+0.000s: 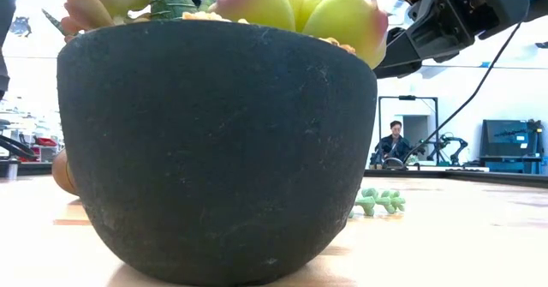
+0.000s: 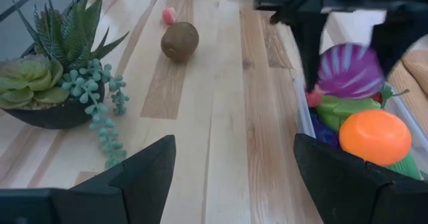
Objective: Pick and placing Produce into tupperware
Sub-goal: Put the purple onion into the transparent container
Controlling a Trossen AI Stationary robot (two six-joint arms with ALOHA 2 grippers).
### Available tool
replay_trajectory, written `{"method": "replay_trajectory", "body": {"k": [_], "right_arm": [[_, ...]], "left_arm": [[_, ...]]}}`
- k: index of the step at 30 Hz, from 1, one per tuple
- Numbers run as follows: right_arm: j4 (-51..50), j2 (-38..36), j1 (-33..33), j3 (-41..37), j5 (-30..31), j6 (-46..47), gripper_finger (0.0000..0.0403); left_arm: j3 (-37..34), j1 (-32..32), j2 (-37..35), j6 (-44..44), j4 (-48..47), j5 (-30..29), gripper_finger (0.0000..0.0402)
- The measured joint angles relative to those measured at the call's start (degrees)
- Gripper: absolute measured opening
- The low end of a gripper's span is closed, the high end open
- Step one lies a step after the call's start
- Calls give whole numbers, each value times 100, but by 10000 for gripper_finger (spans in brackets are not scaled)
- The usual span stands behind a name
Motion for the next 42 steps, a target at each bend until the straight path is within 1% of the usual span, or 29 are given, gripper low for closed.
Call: {"method": "replay_trajectory", "body": {"k": [4, 14, 18, 25, 28, 37, 42], "right_arm": [[-29, 0, 0, 0, 0, 0, 296], [-33, 0, 0, 0, 0, 0, 296], [-13, 0, 0, 0, 0, 0, 296], [-11, 0, -2, 0, 0, 0, 296], [-11, 0, -2, 0, 0, 0, 296], [-11, 0, 0, 0, 0, 0, 296], [-11, 0, -1, 0, 0, 0, 296]], "left_arm": [[-12, 8, 180, -2, -17, -9, 243], [-8, 26, 187, 2, -220, -75, 243], [-8, 23, 185, -17, -263, -251, 243], [-8, 32, 185, -56, -285, -351, 244], [-6, 34, 183, -121, -285, -370, 257], [-8, 34, 183, -328, -302, -404, 317], [-6, 32, 183, -336, -364, -444, 329]]}}
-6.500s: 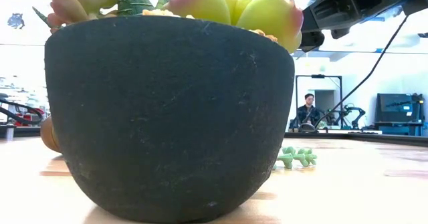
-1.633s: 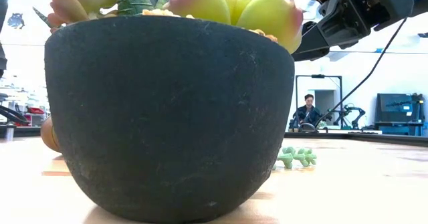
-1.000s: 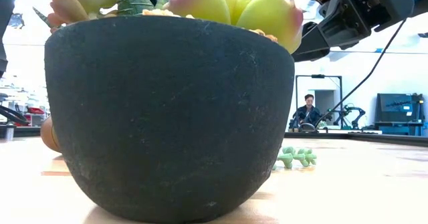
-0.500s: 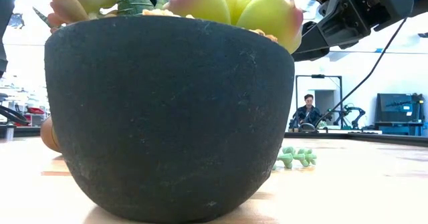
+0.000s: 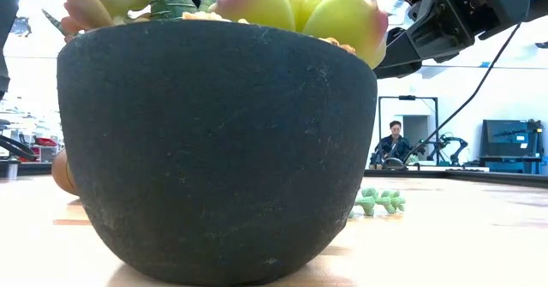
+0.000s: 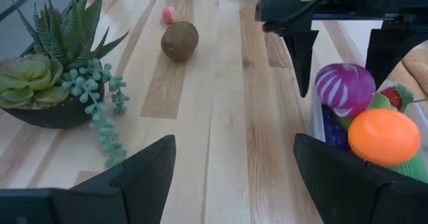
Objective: Pick and placing Produce into tupperware
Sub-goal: Put the purple onion into the transparent container, then put the brown kiwi into the transparent container
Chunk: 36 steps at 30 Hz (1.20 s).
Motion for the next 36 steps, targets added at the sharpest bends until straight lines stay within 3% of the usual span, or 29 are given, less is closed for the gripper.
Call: {"method": "replay_trajectory", "body": {"k": [7, 20, 26, 36], "right_arm": [[-2, 0, -1, 0, 0, 0, 296], [-2, 0, 1, 0, 0, 0, 296], [-63, 0, 0, 0, 0, 0, 296], [-52, 0, 1, 0, 0, 0, 296]], "left_arm": [[264, 2, 0, -11, -893, -426, 328], [873, 2, -2, -29, -1710, -440, 328], [1077, -15, -14, -175, -2416, -786, 327], [1091, -364, -586, -187, -2507, -880, 327]]}}
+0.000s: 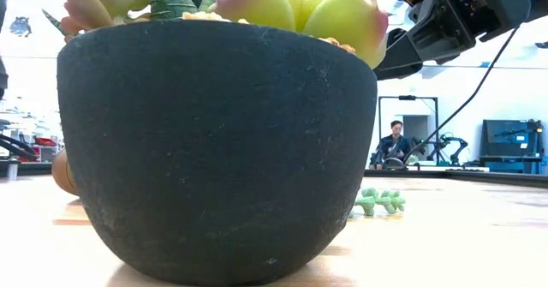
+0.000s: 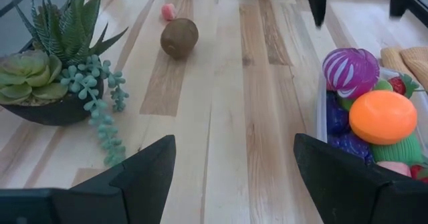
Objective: Pick and placing Produce into tupperware
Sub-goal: Put the brown kiwi into the transparent container
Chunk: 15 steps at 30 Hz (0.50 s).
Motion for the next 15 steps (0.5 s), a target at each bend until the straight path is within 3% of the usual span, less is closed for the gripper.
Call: {"method": "replay_trajectory", "body": {"k": [10, 15], "right_arm": [[-101, 0, -1, -4, 0, 27, 296], [-132, 0, -2, -4, 0, 140, 296]], "left_arm": [[-325, -994, -1555, -817, -433, -159, 327], [-948, -2020, -2335, -1655, -416, -800, 327]]}}
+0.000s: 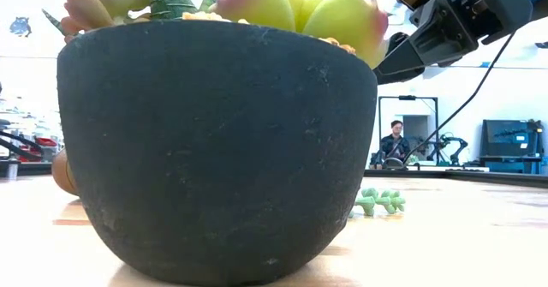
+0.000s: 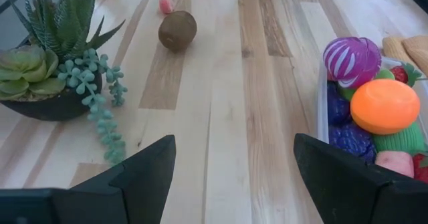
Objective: Pick and placing Produce into tupperware
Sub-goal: Put the brown kiwi into the transparent container
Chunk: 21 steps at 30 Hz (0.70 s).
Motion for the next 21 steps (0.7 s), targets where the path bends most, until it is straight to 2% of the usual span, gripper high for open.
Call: {"method": "replay_trajectory", "body": {"k": [5, 10, 16, 21], "right_arm": [[120, 0, 0, 0, 0, 15, 296], [437, 0, 0, 0, 0, 15, 296], [793, 0, 0, 0, 2, -21, 296], [885, 0, -11, 0, 17, -35, 296]], "left_arm": [[-841, -1129, -553, -1073, 171, -860, 327], [-1800, -1901, -731, -1809, 1021, -1395, 327], [-2954, -2162, -731, -2021, 2583, -1386, 327], [-3274, -2160, -733, -2033, 3059, -1387, 327]]}}
